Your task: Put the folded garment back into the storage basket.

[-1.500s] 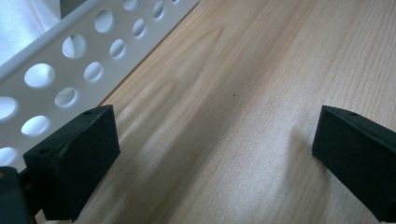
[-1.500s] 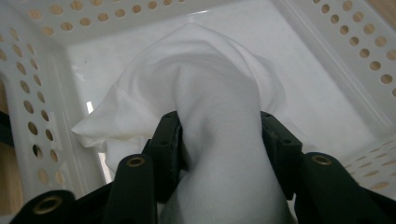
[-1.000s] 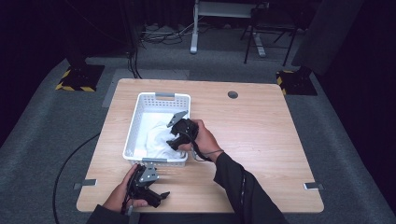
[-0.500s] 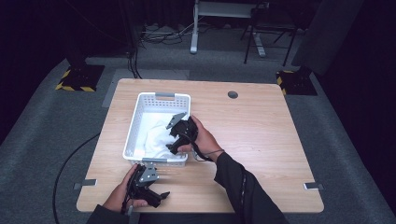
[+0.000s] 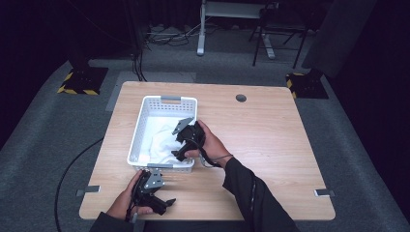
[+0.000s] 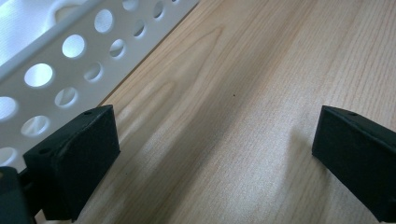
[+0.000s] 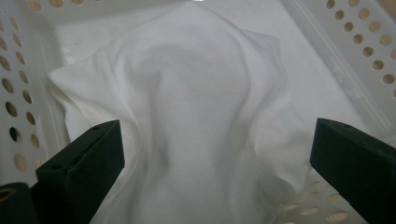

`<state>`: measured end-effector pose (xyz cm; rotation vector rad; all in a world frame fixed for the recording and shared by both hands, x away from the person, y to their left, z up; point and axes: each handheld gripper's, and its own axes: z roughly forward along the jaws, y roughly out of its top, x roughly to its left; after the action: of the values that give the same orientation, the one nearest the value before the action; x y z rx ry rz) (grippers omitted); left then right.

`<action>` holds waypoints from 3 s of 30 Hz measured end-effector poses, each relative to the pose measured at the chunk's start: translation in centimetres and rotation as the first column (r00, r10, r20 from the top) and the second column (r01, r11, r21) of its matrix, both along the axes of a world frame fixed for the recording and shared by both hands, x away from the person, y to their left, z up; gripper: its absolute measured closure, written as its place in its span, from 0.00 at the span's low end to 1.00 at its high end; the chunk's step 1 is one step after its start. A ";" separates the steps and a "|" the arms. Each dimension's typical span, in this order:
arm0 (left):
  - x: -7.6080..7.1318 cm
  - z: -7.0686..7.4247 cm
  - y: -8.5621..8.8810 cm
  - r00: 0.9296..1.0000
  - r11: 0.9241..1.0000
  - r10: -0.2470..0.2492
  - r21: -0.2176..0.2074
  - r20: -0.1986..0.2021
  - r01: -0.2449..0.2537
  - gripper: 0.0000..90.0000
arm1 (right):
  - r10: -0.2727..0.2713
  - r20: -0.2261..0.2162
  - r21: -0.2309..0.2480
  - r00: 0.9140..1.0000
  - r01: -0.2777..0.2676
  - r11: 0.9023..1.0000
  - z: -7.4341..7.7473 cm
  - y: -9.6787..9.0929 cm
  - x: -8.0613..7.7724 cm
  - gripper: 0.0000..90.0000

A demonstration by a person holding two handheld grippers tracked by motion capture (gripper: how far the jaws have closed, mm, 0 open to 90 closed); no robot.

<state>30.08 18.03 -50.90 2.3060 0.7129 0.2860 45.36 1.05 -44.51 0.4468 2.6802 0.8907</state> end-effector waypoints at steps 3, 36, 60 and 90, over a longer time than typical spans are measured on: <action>0.0 0.0 0.0 1.000 1.000 0.000 -0.001 -0.001 0.000 0.01 | 0.005 0.016 -0.011 1.000 -0.005 1.000 0.2 -0.4 -0.1 0.03; 0.0 0.0 0.0 1.000 1.000 0.000 0.000 -0.001 0.000 0.01 | 0.048 0.149 0.036 0.988 -0.054 0.998 5.1 -7.4 -3.9 0.03; 0.0 0.0 0.0 1.000 1.000 0.000 0.000 -0.001 0.000 0.01 | 0.009 0.180 0.007 0.984 -0.010 1.000 3.3 -12.8 -6.2 0.03; 0.0 0.0 0.0 1.000 1.000 -0.001 0.000 0.000 0.001 0.01 | -0.088 0.166 -0.034 0.982 0.095 0.995 0.9 -19.5 -8.4 0.02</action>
<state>30.09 18.03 -50.90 2.3064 0.7123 0.2853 36.92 -18.47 -43.62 0.4619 2.5028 0.8065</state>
